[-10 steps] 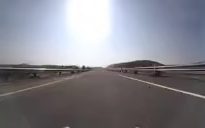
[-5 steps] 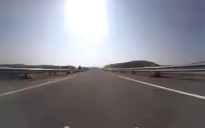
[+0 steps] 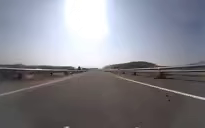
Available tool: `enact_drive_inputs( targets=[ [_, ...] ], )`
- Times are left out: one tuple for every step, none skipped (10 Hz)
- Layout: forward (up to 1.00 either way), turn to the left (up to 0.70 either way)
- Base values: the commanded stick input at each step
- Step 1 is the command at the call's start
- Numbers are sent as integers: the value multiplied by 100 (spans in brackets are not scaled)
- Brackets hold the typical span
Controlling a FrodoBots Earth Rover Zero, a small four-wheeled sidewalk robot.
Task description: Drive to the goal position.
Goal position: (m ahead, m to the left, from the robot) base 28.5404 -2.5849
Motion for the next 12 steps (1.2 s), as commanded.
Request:
enact_drive_inputs(
  targets=[
    [100,0],
    [100,0],
    [100,0],
    [100,0],
    [100,0],
    [100,0],
    [100,0],
    [100,0],
    [100,0],
    [100,0],
    [100,0],
    [100,0]
  ],
)
